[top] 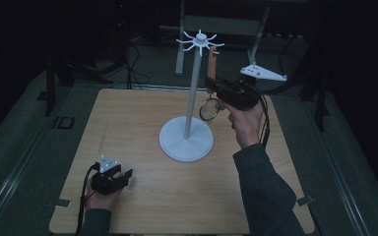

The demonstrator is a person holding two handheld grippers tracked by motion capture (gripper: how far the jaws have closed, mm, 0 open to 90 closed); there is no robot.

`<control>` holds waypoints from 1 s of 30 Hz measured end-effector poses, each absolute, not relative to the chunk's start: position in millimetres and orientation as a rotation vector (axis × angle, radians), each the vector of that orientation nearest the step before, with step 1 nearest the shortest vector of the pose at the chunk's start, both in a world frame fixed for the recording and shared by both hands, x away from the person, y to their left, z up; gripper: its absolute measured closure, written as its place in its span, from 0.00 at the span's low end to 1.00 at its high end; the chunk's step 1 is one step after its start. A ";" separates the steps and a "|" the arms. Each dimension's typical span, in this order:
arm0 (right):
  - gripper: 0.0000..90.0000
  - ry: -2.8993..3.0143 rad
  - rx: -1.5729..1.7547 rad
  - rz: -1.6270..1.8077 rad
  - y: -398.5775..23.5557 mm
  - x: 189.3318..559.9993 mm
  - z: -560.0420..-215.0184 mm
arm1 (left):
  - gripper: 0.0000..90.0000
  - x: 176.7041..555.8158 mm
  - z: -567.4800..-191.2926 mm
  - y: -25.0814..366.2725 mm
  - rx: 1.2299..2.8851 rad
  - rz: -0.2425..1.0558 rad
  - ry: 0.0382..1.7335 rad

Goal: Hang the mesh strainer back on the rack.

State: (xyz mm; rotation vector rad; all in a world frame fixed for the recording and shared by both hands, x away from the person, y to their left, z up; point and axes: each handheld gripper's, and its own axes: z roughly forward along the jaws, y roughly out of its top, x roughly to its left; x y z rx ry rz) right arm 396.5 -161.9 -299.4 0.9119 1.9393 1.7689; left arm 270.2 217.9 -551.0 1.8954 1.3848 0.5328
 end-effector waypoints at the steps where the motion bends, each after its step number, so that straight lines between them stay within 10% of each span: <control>1: 0.75 1.941 0.912 1.766 -161.7 396.7 -299.8 | 0.54 270.3 -551.1 217.8 1.894 0.533 1.386; 30: 0.26 1.916 0.944 1.516 -166.7 389.3 -304.1 | 0.54 270.2 -551.2 217.2 1.900 0.533 1.386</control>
